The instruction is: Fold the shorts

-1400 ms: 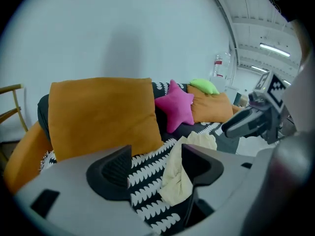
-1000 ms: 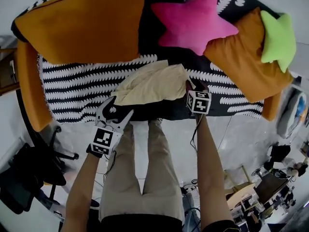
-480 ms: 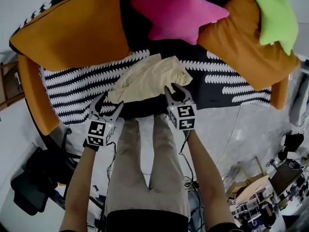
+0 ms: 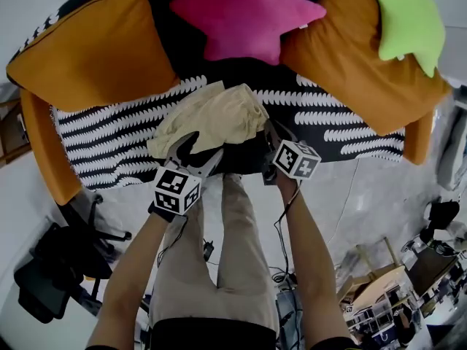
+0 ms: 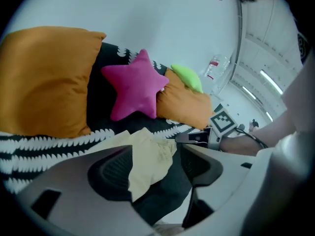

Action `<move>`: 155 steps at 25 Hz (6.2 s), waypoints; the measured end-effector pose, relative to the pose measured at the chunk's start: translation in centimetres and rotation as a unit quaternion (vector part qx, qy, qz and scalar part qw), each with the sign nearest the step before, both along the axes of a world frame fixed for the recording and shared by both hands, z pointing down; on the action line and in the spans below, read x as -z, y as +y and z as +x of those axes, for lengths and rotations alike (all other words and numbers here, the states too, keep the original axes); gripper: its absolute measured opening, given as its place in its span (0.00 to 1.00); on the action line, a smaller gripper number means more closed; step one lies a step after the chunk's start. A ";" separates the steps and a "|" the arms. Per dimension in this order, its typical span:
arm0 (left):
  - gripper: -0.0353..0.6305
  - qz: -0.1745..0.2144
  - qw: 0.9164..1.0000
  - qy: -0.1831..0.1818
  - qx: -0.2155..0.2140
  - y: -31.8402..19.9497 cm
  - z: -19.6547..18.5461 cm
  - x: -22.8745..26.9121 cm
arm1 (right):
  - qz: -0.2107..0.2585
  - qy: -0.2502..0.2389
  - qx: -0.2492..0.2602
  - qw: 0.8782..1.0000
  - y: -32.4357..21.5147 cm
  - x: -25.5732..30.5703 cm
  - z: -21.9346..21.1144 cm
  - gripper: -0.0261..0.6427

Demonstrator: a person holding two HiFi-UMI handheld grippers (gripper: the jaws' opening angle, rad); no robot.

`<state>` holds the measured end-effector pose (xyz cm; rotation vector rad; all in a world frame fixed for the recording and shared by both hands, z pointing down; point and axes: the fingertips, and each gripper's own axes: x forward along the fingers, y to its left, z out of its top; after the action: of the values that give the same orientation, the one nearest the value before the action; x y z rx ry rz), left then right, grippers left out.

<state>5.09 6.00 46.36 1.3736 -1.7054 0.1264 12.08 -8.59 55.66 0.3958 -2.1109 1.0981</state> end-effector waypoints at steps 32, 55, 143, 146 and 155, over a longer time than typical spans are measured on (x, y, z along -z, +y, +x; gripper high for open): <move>0.16 -0.208 0.967 -0.047 -0.141 9.0 -2.9 -5.9 | 0.229 0.121 0.377 0.889 9.5 0.3 7.1 0.22; 0.36 -0.176 0.981 0.009 -0.081 9.9 0.0 -7.3 | 0.222 0.156 0.470 0.840 11.8 -6.9 8.2 0.23; 0.09 -0.151 0.806 -0.310 -0.482 21.3 -23.9 -7.4 | 0.133 0.165 0.297 0.931 45.6 1.4 -12.6 0.09; 0.27 -0.187 0.814 -0.281 -0.472 25.3 -24.3 -9.0 | 0.076 0.108 0.350 0.927 50.9 0.5 -14.2 0.65; 0.39 -0.187 0.924 -0.079 -0.325 35.4 -10.9 -9.5 | 0.092 0.098 0.341 0.930 47.3 1.3 -3.0 0.49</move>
<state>-5.77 41.44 55.90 1.6051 -1.1945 0.9100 9.05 38.73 54.37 -0.1459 -1.9390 0.4374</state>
